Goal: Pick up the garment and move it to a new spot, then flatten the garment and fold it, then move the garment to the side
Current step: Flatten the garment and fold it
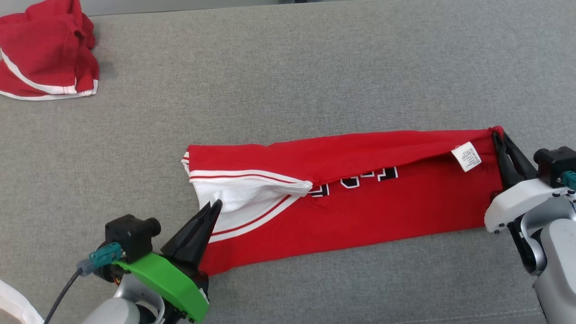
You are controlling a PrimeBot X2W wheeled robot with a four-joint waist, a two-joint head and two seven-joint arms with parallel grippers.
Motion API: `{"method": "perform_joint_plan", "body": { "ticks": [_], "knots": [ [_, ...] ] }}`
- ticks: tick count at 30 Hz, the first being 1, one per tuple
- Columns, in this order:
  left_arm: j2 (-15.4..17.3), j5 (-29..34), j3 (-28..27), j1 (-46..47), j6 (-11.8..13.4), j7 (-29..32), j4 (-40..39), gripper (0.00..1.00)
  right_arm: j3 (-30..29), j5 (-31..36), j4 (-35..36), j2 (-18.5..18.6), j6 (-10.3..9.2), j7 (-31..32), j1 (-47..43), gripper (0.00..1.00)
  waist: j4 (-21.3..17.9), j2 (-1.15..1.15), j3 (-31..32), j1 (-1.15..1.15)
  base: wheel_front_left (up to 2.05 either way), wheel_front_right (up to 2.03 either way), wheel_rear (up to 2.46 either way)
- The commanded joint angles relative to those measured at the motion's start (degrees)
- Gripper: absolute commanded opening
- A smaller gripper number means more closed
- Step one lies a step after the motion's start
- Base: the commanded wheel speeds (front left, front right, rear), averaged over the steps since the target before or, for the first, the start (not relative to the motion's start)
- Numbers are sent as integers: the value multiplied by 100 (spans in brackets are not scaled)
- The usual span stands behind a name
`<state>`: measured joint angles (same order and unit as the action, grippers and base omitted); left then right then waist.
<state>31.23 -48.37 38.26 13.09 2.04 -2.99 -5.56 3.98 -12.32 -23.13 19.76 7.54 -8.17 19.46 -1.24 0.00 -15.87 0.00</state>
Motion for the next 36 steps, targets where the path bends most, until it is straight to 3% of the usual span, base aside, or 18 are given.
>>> {"method": "perform_joint_plan", "body": {
  "ticks": [1, 2, 3, 4, 5, 6, 16, 22, 36],
  "knots": [
    [-31, -35, 2, -105, -20, -33, 73, 0, -41, 67, 30, -56, -11, -50, -115, 0, 18, 0, 33, 0, 0, 0, 0],
    [-63, -44, 29, -131, -49, -65, 159, 0, -85, 109, 38, -77, -11, -75, -182, 12, 26, 0, 56, 0, 0, 0, 0],
    [-81, -33, 35, -138, -50, -97, 215, 6, -120, 110, 51, -118, -11, -129, -227, 28, 29, 0, 74, 0, 0, 0, 0],
    [-110, -25, 39, -159, -50, -148, 279, 44, -153, 139, 69, -170, -11, -170, -295, 45, 31, 0, 102, 0, 0, 0, 0],
    [-143, -49, 40, -202, -46, -196, 319, 100, -171, 159, 77, -195, -11, -207, -353, 90, 31, 0, 122, 0, 0, 0, 0],
    [-189, -80, 23, -263, -31, -261, 363, 100, -199, 184, 104, -205, -11, -287, -423, 100, 30, 0, 152, 0, 0, 0, 0],
    [-336, -3, -291, -679, 387, -930, 323, 100, -666, 602, 432, -273, -11, -593, -1291, 100, 18, 0, 353, 0, 0, 0, 0],
    [-458, 252, -397, -562, 594, -1088, 416, 100, -909, 585, 558, -416, -11, -355, -1390, 100, -20, 0, 453, 0, 0, 0, 0],
    [-1226, 947, -915, -513, 833, -1222, 861, 100, -907, 474, 279, -443, -11, 802, -800, 100, 266, 0, 741, 0, 0, 0, 0]
  ]
}}
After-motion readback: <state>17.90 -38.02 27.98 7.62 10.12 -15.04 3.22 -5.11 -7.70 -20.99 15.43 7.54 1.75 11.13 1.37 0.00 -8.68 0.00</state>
